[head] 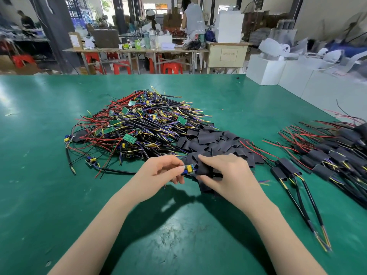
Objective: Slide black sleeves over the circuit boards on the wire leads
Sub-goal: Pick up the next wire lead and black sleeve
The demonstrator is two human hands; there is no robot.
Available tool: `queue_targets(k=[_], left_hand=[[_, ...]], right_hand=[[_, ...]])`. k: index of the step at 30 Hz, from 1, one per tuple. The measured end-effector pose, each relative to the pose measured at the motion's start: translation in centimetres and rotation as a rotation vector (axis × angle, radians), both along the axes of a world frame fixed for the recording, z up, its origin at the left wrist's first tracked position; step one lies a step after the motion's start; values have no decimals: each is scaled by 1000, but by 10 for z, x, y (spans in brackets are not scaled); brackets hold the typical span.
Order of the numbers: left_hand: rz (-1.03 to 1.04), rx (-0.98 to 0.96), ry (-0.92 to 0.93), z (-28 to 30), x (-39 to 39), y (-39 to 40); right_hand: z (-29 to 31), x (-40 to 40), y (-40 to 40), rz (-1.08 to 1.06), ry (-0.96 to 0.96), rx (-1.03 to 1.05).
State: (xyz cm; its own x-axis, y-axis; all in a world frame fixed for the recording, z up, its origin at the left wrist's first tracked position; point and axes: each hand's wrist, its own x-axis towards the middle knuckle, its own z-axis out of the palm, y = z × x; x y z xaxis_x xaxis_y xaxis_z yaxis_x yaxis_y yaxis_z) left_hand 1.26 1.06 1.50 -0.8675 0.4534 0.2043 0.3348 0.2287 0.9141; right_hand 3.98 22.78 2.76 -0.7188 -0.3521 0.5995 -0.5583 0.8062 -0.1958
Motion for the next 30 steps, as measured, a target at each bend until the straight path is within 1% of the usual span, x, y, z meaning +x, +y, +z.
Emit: queue_targets(k=[5, 10, 13, 16, 19, 22, 27, 30], left_hand=[[16, 70, -68, -2, 0, 1], [41, 67, -73, -4, 0, 4], [39, 58, -59, -3, 1, 4], [15, -11, 7, -2, 0, 1], [0, -5, 107, -1, 2, 3], [28, -16, 191, -1, 2, 4], [-6, -38, 196, -1, 0, 0], [-26, -60, 183, -1, 0, -2]], right_hand=[[-2, -1, -2, 21, 54, -32], [-1, -2, 0, 76, 61, -15], [-1, -3, 0, 100, 26, 11], [0, -3, 1, 106, -39, -4], [2, 0, 2, 91, -148, -86], [2, 0, 1, 52, -222, -171], [1, 0, 0, 17, -266, -180], [2, -1, 0, 49, -296, -166]])
